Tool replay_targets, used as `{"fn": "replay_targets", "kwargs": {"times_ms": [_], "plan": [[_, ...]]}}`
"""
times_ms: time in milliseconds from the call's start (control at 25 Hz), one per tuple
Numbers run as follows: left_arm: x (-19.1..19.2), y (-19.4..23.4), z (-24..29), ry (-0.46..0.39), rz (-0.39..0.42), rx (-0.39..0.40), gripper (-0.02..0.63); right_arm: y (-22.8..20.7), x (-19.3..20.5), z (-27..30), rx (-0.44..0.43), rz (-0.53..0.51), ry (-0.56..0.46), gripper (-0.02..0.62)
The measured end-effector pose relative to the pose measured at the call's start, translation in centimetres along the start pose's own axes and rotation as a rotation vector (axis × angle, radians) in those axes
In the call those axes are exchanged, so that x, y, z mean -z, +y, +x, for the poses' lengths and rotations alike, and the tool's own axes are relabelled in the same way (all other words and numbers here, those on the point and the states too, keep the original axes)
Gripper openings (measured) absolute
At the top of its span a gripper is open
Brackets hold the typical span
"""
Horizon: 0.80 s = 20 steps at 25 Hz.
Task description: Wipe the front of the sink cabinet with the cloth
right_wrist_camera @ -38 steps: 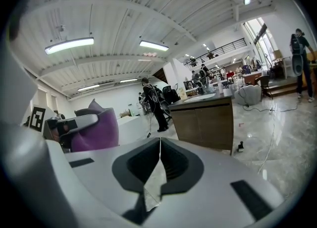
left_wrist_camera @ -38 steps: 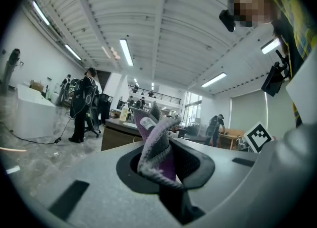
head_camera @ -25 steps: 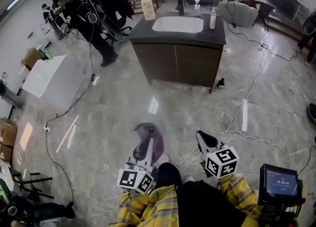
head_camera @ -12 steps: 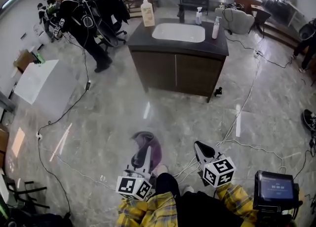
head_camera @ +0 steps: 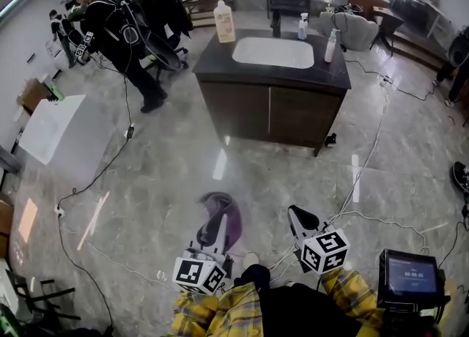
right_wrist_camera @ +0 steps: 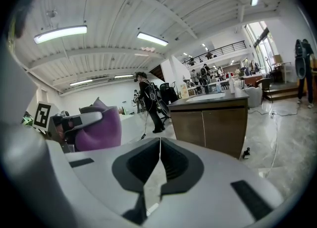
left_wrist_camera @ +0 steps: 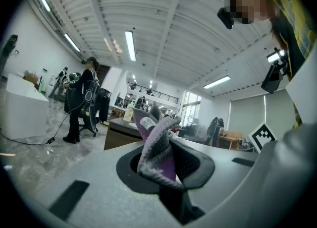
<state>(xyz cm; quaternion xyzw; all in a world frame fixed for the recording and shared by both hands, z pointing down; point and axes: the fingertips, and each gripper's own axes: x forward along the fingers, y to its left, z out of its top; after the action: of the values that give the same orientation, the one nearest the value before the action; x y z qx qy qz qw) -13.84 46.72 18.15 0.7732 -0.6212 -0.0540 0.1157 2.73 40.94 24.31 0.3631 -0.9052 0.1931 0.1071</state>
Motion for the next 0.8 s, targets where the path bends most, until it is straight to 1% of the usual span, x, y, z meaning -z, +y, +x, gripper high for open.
{"fn": "replay_targets", "kwargs": {"times_ms": [400, 520, 800], "plan": [[-1.5, 6.8, 2.8, 0.011, 0.021, 0.030, 0.049, 1.8, -1.6, 7.1, 0.010, -0.006, -0.016, 0.006], [-2.3, 8.1, 3.5, 0.019, 0.016, 0.043, 0.050, 2.4, -2.5, 8.5, 0.017, 0.003, -0.015, 0.006], [-2.4, 10.5, 5.3, 0.036, 0.008, 0.075, 0.051, 2.8, -3.0, 10.6, 0.041, 0.012, -0.012, 0.006]]}}
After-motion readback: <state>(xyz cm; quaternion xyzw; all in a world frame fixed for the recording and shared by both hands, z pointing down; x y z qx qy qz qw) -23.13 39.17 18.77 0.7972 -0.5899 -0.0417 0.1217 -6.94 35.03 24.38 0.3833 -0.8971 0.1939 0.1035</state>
